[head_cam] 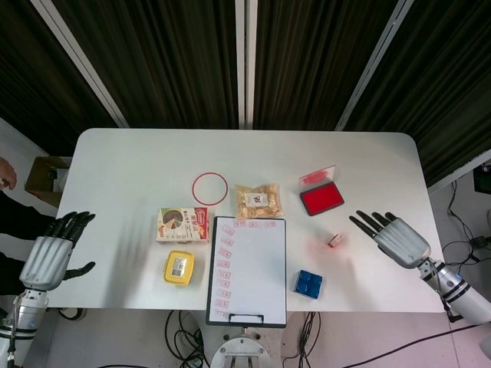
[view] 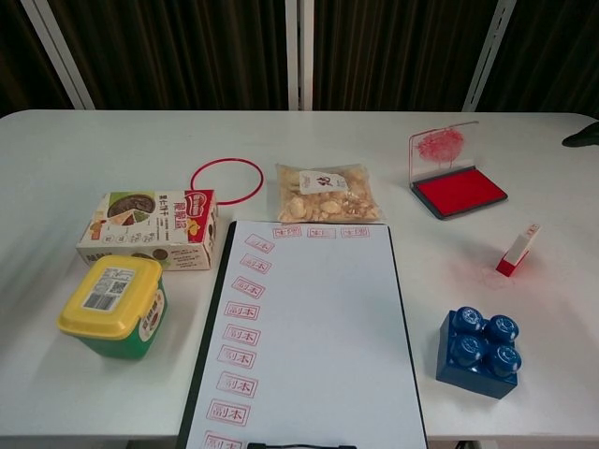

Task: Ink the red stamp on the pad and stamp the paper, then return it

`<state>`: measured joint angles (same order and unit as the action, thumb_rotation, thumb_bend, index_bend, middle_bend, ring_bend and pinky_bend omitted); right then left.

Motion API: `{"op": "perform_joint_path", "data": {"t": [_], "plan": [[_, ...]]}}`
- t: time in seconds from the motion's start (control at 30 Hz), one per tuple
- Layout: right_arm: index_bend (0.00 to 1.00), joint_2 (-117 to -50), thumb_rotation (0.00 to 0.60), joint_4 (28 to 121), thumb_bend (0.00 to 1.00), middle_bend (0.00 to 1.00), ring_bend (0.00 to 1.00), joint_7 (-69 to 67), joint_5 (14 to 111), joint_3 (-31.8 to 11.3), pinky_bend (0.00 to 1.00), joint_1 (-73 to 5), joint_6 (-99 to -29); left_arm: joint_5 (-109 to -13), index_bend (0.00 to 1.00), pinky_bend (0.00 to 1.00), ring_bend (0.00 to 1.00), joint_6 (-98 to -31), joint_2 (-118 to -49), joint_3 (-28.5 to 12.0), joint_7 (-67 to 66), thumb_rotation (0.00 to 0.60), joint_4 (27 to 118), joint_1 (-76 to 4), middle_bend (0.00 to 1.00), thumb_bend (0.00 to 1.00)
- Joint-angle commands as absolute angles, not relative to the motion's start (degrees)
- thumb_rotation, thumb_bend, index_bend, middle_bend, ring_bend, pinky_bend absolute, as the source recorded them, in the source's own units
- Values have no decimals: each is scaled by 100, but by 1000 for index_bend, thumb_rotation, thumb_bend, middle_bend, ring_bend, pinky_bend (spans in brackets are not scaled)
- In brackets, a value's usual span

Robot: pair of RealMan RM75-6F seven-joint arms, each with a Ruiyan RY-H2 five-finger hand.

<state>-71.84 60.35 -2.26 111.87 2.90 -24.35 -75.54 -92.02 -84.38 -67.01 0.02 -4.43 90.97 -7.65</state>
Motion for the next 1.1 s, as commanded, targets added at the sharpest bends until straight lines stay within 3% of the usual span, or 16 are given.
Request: {"op": "perform_joint_path", "data": {"t": [0.03, 0.4, 1.1], "plan": [[230, -7507, 600, 5697, 191, 271, 666, -604, 11396, 453, 932, -2699, -7608, -9196, 134, 204, 117, -8424, -6700, -4, -442, 600, 9093, -779, 138, 0], [279, -8129, 600, 4928, 190, 282, 751, -1019, 11322, 612, 994, -3003, -7573, -9142, 134, 203, 117, -8343, -6709, -10, -394, 600, 9034, -825, 138, 0], [433, -9039, 600, 3635, 209, 387, 752, -1885, 11017, 878, 996, -3105, -7811, -9072, 135, 204, 117, -8277, -6772, -3, -354, 600, 8940, -861, 139, 0]]}}
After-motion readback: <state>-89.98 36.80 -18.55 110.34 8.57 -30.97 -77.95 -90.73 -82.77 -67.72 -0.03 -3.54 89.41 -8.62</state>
